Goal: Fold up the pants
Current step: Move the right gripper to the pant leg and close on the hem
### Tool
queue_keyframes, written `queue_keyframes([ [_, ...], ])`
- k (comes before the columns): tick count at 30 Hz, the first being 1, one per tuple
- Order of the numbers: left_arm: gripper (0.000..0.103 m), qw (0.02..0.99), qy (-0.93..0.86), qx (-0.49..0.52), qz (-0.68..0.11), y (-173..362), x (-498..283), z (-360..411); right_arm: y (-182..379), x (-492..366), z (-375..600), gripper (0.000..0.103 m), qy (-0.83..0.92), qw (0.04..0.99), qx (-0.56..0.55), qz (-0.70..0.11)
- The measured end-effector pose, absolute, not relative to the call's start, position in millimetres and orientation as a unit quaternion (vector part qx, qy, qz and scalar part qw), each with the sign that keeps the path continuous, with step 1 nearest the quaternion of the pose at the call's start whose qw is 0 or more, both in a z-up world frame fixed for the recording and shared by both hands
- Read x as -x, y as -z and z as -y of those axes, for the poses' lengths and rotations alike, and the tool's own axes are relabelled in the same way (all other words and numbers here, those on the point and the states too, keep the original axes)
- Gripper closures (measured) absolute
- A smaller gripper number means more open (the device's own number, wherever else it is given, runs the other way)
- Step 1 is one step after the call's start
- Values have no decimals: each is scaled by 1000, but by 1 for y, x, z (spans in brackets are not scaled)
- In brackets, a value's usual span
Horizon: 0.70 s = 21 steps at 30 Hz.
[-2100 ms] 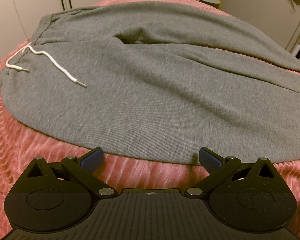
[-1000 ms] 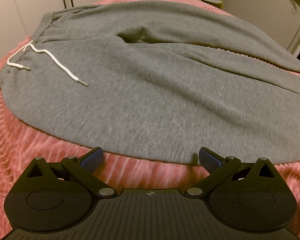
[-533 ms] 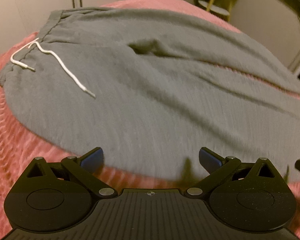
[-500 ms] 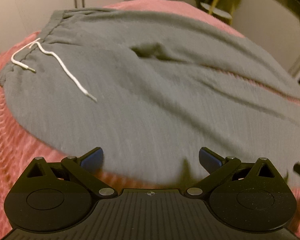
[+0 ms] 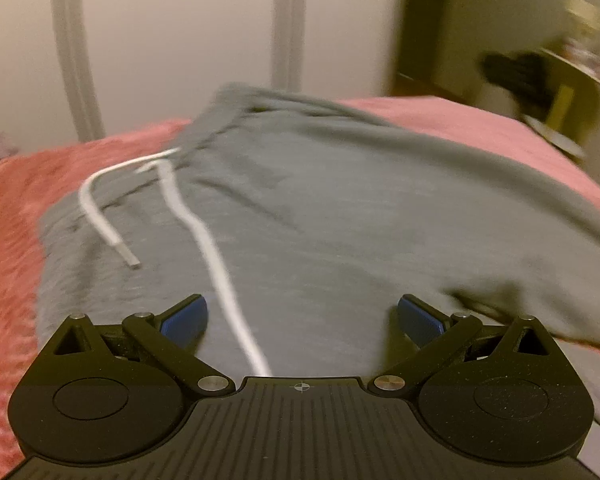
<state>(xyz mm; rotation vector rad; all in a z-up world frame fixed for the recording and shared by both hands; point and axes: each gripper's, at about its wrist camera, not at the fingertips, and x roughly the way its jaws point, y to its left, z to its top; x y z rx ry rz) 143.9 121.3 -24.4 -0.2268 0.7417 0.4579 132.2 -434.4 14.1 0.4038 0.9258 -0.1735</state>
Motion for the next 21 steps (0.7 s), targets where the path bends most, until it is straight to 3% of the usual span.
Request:
queue_keyframes([
  [4,0,907,-223,109,-341,38,-142,-131,-31,-247,463,9,126,877,-243,-394],
  [7,0,917,-216,75,-326,48,-135,-128,-16,-329,470,22,187,855,-261,-408],
  [10,0,924,-216,46,-311,58,-130,-119,-2,-390,469,24,245,845,-248,-405],
  [21,0,932,-216,51,-286,61,-124,-116,46,-466,484,21,333,797,-257,-433],
])
